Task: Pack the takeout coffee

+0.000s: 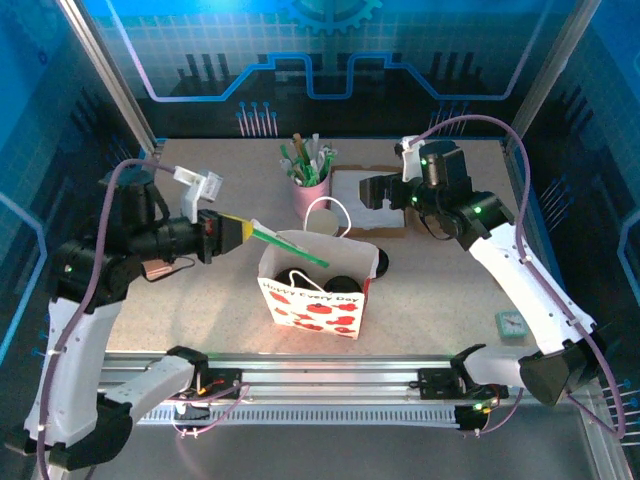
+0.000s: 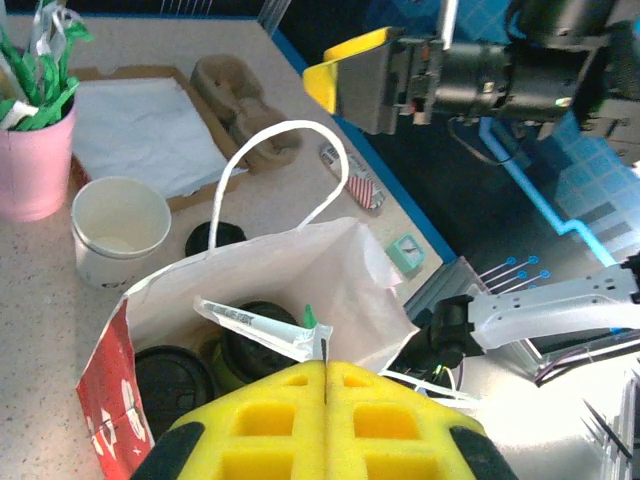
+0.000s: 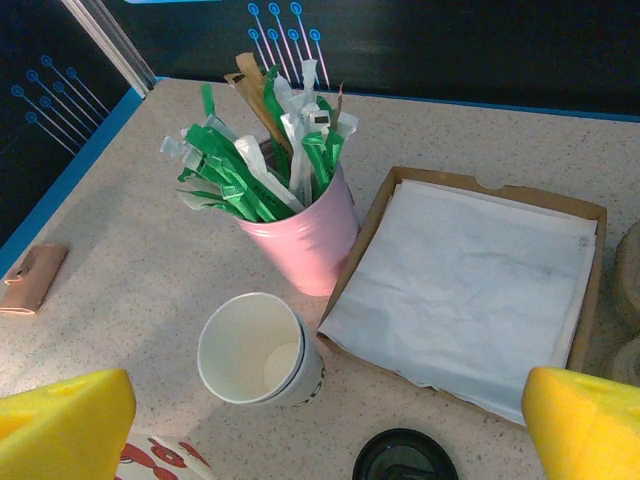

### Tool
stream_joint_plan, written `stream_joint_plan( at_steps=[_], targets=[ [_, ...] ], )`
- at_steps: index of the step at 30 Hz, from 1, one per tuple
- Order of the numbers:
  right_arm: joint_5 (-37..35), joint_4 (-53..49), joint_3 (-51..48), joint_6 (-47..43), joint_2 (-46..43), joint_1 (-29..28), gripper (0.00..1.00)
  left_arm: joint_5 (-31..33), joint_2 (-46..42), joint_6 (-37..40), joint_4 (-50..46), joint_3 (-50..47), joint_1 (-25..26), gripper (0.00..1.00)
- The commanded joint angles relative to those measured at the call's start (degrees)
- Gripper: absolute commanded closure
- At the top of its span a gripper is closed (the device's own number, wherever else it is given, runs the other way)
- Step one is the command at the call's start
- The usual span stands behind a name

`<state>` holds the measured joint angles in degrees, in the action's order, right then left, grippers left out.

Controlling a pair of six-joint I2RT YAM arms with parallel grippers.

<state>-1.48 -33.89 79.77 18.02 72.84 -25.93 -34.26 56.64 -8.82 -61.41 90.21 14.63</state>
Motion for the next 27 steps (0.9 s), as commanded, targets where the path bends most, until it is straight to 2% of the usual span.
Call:
stream_joint_plan(
  at_steps=[1,12,21,27],
  targets=[
    [-0.88,-0.22,-0.66,0.61,-0.68,-0.87,0.0,2.93,0.95,1.07,0.29,-0.83,2.13,1.0],
    [-1.42,-0.13,-1.17,0.69,-0.49,-1.32,0.0,19.61,9.36,3.74,-3.18,1.97,16.92,1.0],
    [-1.41,-0.12,-1.68,0.49,-0.24,-1.48,0.0,22.94,13.6,3.51,-2.54,1.3,22.64,1.0],
    [-2.13,-0.39,-1.16,0.34,0.16,-1.46,0.0,22.75,14.52,3.01,-1.68,0.43,24.84,0.86]
  ],
)
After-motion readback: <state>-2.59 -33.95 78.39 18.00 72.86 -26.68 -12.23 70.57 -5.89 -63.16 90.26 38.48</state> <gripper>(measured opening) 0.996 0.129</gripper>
